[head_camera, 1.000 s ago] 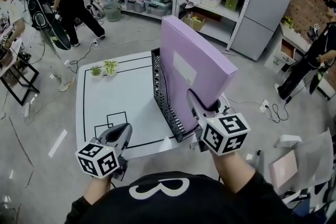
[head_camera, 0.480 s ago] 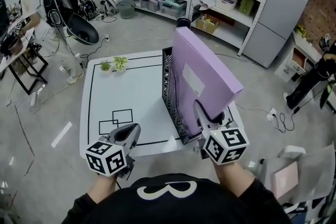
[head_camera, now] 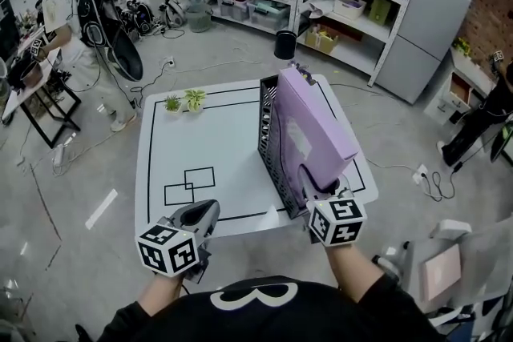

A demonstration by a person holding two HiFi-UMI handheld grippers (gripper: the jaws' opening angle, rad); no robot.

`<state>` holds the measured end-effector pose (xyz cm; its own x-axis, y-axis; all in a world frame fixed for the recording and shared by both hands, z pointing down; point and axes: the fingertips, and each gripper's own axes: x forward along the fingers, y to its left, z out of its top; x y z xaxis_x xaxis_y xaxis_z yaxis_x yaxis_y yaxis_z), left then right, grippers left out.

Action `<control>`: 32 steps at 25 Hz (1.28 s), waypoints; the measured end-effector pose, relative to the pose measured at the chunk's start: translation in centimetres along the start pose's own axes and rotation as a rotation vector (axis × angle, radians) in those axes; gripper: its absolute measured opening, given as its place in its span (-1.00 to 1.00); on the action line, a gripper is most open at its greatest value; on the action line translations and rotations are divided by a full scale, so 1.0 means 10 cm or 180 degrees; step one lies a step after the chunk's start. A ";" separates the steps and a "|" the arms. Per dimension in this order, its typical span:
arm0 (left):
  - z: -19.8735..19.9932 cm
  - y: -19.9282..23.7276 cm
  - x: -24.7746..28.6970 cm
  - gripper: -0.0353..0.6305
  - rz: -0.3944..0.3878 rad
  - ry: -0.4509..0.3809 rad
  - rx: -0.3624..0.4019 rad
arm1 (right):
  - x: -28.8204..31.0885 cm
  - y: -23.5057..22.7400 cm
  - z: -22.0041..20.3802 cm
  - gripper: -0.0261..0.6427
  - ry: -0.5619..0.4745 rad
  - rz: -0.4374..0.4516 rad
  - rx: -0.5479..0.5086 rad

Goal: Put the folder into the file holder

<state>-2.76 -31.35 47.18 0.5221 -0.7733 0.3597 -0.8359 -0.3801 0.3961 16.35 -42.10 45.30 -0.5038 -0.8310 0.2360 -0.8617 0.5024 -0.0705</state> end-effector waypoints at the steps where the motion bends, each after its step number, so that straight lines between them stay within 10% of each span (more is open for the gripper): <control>1: -0.03 -0.01 -0.06 -0.88 0.0004 0.0029 -0.0015 | 0.01 0.01 -0.04 -0.52 0.0033 -0.0007 -0.0041; 20: -0.40 -0.53 -1.01 -0.88 -0.0153 0.0017 -0.0042 | -0.73 0.19 0.00 -0.22 0.0045 -0.0277 -0.0097; 27: -0.47 -0.97 -1.21 -0.88 -0.0447 -0.0079 0.0030 | -1.70 1.02 0.08 -0.28 -0.0184 0.0649 0.0167; 32: -0.34 -1.26 -1.21 -0.88 -0.0563 -0.0154 0.0116 | -2.07 1.44 0.18 -0.85 -0.0239 0.1409 0.0630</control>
<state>2.04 -15.53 40.69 0.6535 -0.7160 0.2455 -0.7377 -0.5298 0.4185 14.32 -18.09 37.62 -0.8210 -0.5664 0.0717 -0.5550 0.7624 -0.3327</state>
